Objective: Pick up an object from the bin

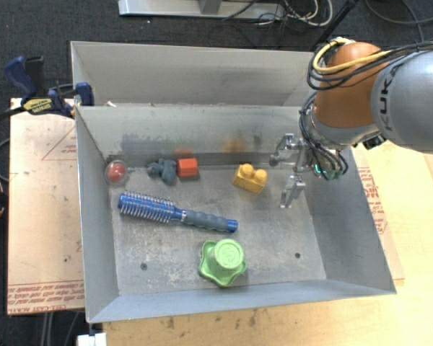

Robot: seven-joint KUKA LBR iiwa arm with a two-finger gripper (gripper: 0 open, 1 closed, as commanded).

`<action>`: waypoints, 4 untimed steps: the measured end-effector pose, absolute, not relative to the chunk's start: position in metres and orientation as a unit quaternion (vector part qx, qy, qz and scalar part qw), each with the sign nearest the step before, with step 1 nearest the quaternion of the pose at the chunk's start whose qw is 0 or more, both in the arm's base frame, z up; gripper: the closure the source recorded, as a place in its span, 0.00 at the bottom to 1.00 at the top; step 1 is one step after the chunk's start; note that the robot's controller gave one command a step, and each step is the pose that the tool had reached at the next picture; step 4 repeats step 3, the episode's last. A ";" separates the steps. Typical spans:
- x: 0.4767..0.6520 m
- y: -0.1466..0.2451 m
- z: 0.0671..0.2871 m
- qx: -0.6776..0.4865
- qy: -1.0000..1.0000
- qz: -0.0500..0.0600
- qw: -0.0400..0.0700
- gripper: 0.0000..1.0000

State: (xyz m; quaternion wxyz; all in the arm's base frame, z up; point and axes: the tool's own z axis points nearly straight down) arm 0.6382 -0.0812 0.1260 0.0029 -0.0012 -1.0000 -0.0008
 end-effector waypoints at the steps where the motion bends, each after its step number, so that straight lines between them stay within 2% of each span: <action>1: 0.651 -0.019 0.078 0.032 -1.000 -0.001 -0.001 0.00; 2: 0.652 -0.023 0.082 0.029 -1.000 0.000 -0.002 1.00; 3: 0.647 -0.035 0.233 0.073 -0.997 0.001 -0.006 1.00; 4: 0.647 -0.035 0.233 0.073 -0.997 0.001 -0.006 1.00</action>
Offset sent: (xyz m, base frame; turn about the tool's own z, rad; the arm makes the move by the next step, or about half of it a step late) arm 0.0117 0.0578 -0.0470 -0.0591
